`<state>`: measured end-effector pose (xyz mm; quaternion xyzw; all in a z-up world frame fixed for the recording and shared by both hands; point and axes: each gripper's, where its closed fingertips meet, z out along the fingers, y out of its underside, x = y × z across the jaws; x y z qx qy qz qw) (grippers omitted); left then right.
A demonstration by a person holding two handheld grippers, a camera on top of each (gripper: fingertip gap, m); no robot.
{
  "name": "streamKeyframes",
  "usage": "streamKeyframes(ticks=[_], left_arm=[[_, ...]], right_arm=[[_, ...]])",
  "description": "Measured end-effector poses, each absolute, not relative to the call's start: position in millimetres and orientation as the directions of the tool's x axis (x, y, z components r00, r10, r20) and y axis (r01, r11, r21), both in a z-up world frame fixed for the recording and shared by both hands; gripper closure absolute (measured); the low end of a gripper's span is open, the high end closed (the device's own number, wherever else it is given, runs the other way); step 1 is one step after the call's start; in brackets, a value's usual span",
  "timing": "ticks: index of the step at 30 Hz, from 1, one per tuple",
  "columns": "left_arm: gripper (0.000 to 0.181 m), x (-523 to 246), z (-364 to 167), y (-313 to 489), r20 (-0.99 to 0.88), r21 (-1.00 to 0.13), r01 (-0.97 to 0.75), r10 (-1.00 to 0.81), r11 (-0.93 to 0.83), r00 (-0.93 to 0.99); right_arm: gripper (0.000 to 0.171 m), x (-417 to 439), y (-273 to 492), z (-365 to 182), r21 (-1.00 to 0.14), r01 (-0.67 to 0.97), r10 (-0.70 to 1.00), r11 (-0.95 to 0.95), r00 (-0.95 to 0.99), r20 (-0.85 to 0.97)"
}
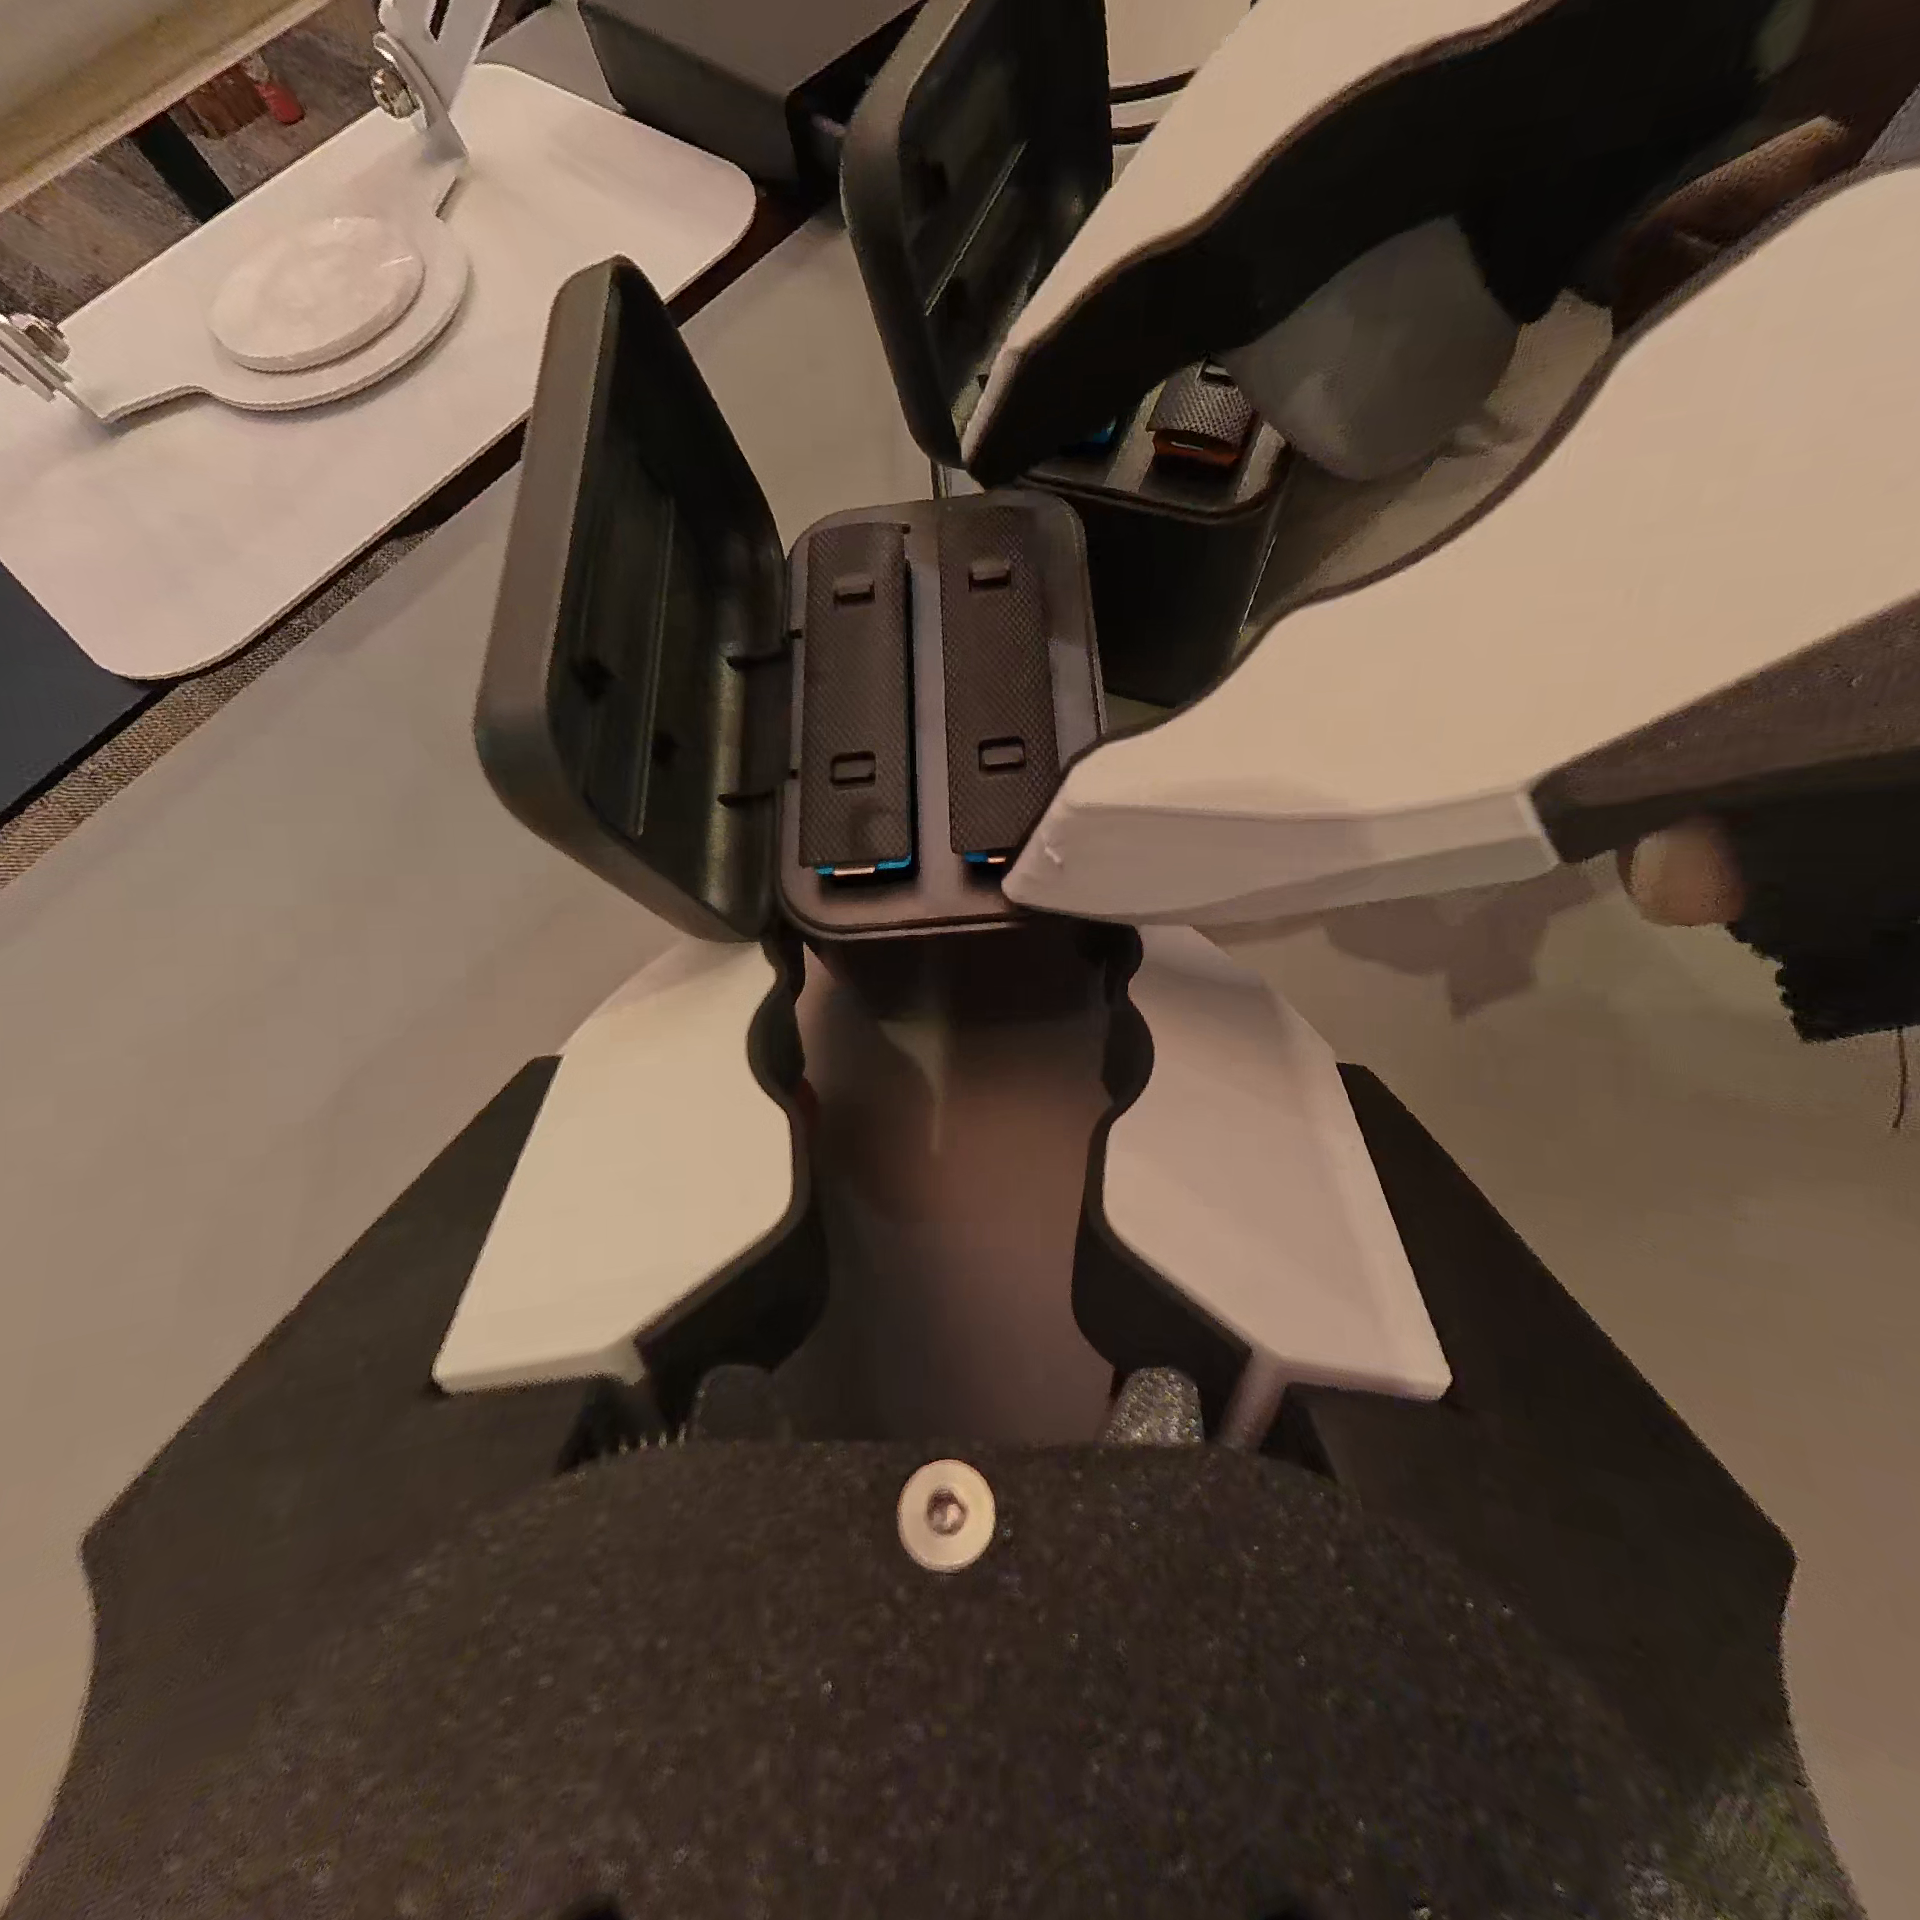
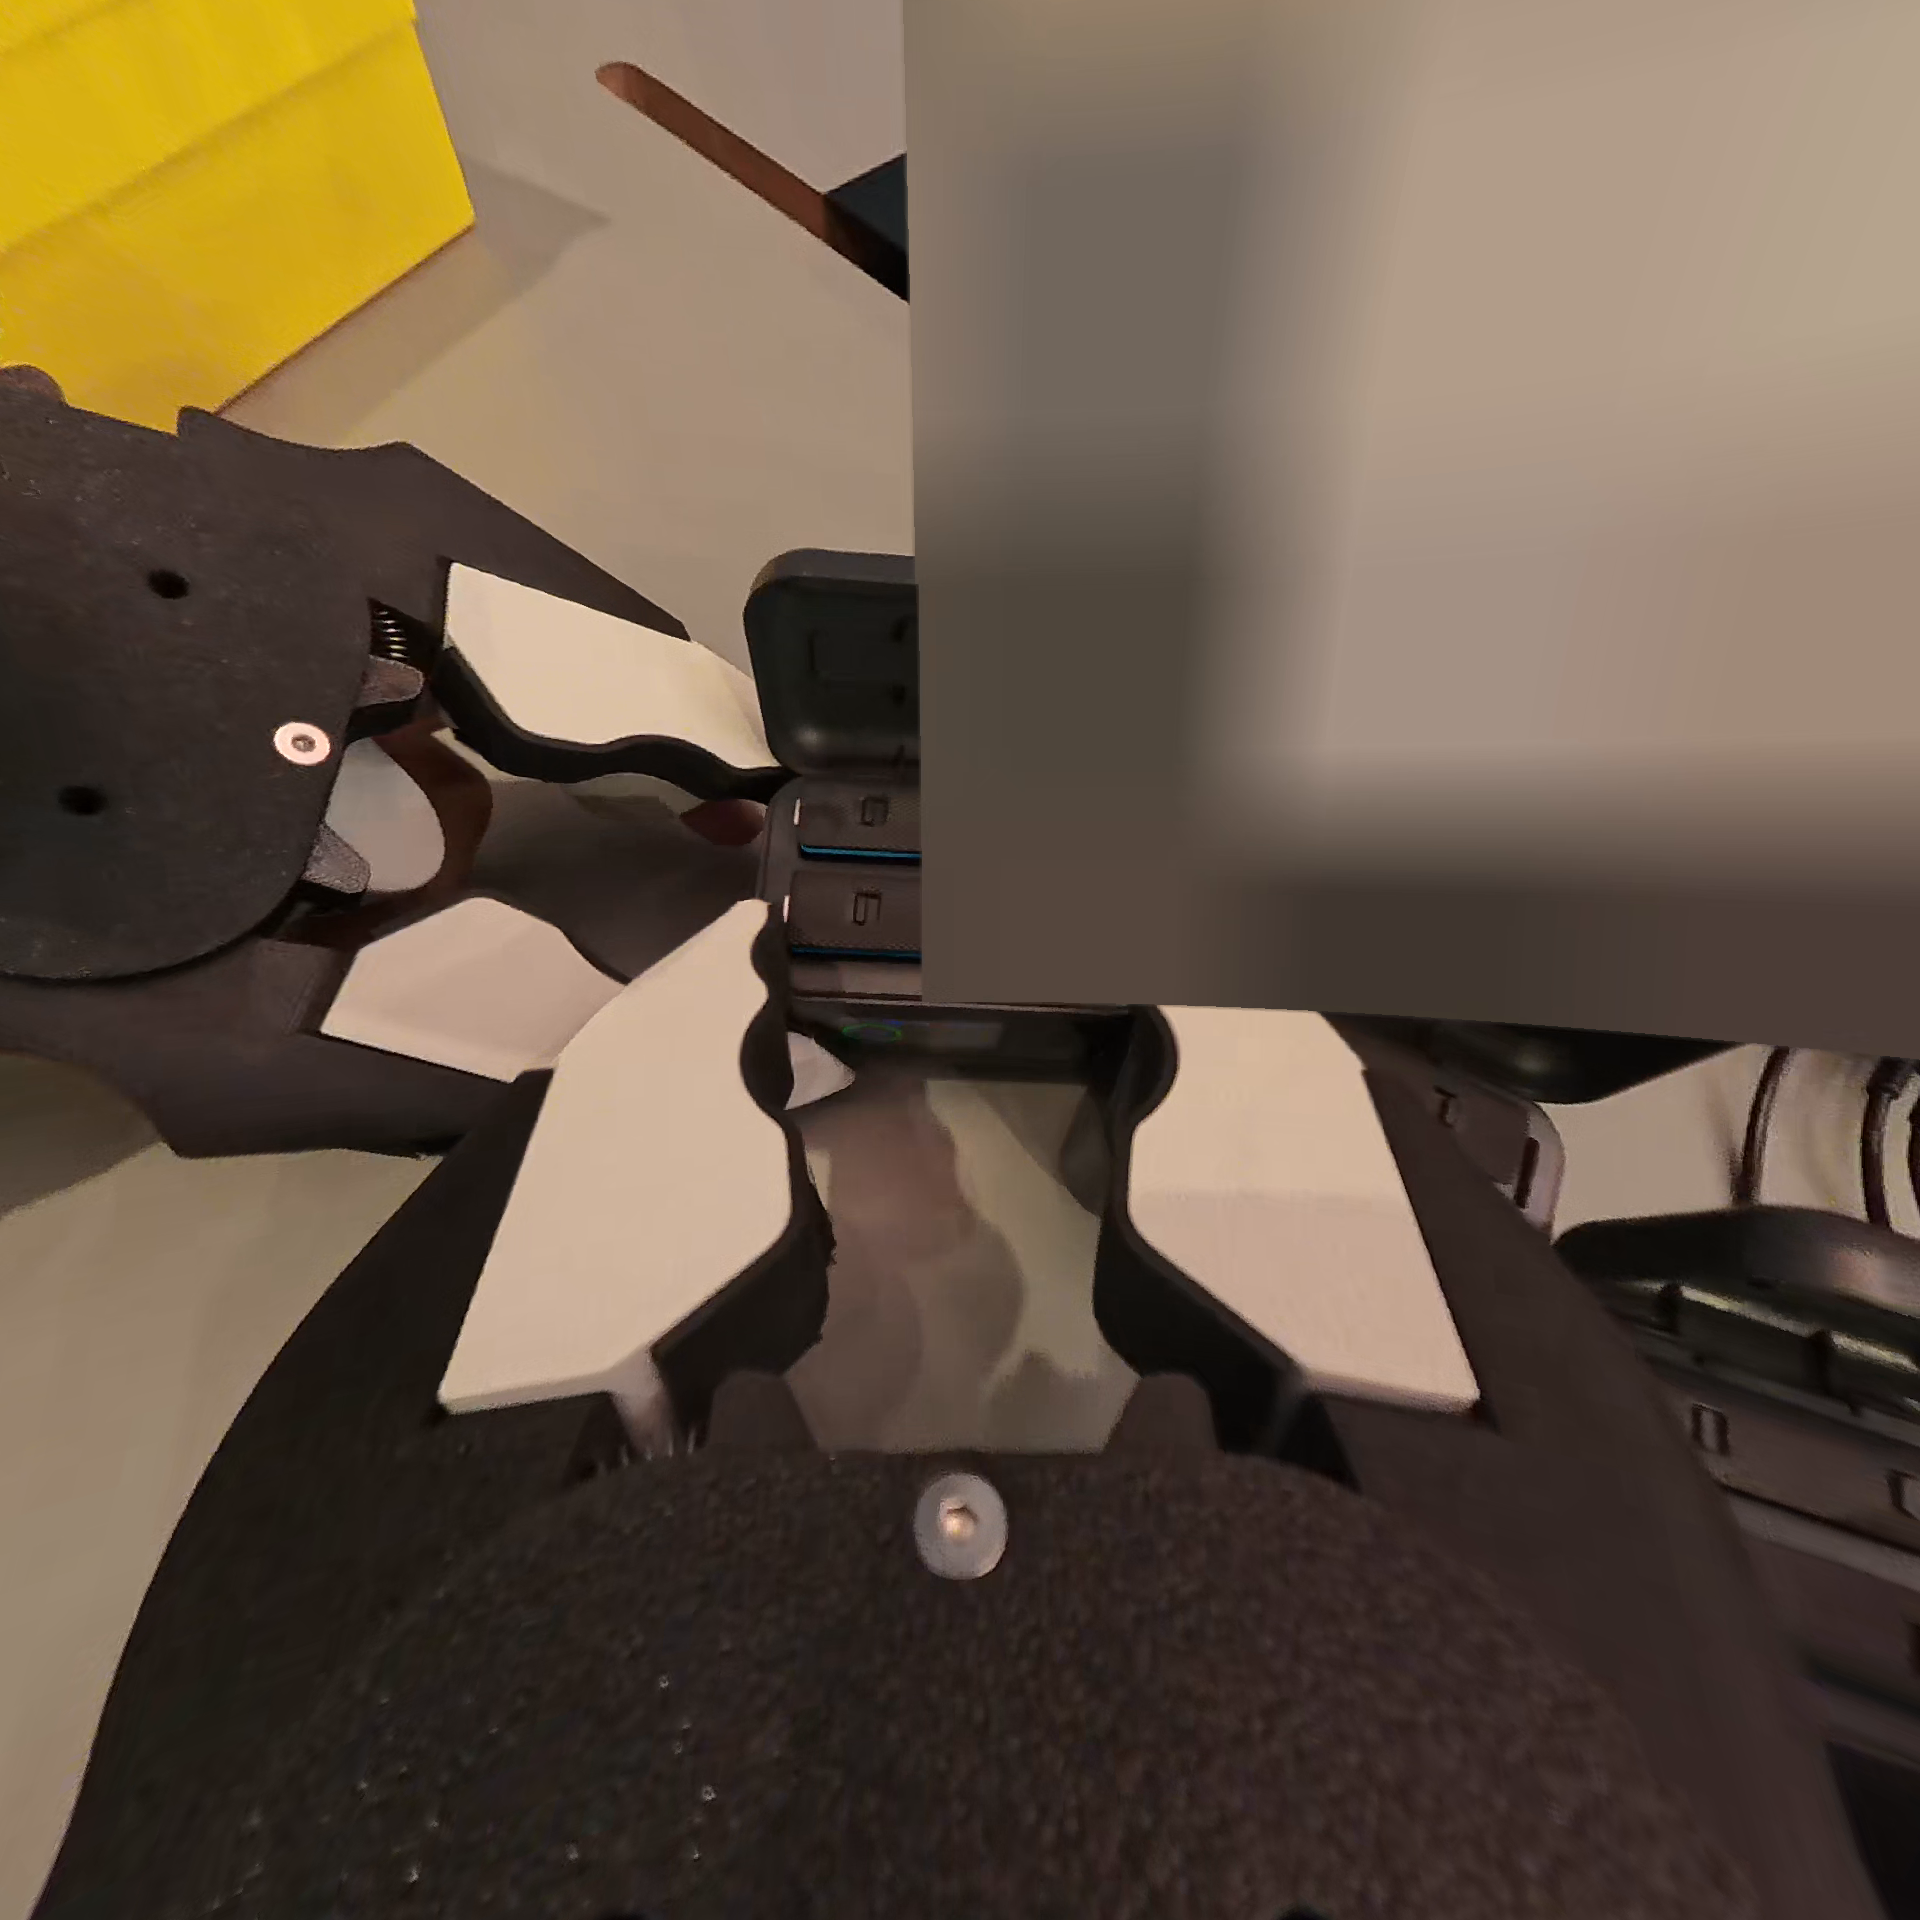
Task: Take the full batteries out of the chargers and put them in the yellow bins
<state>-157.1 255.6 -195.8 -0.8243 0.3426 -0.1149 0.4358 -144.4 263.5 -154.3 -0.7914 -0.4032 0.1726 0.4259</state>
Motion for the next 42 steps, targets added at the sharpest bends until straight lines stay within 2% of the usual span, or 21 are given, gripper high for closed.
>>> streamKeyframes(ticks=[7,18,23,37,41,42], left_arm=[[0.123,-155,-197,258,-0.091,-0.792,-0.447,-0.644,-0.416,0.760],[0.125,-156,-198,260,-0.081,-0.791,-0.438,-0.635,-0.428,0.768],[0.125,-156,-198,260,-0.076,-0.790,-0.436,-0.637,-0.431,0.767],[0.125,-156,-198,259,-0.072,-0.791,-0.433,-0.638,-0.432,0.767],[0.125,-156,-198,259,-0.068,-0.791,-0.432,-0.639,-0.433,0.766],[0.125,-156,-198,259,-0.067,-0.791,-0.431,-0.639,-0.434,0.766]], right_arm=[[0.114,-147,263,-156,-0.776,0.518,0.797,-0.360,0.603,0.033],[0.115,-146,266,-150,-0.829,0.428,0.803,-0.360,0.594,-0.043],[0.114,-143,268,-116,-0.880,0.340,0.805,-0.332,0.588,-0.077],[0.110,-146,265,-143,-0.828,0.459,0.805,-0.322,0.594,0.016],[0.119,-146,268,-135,-0.851,0.425,0.805,-0.309,0.594,0.005],[0.130,-145,268,-135,-0.852,0.426,0.805,-0.305,0.593,0.008]])
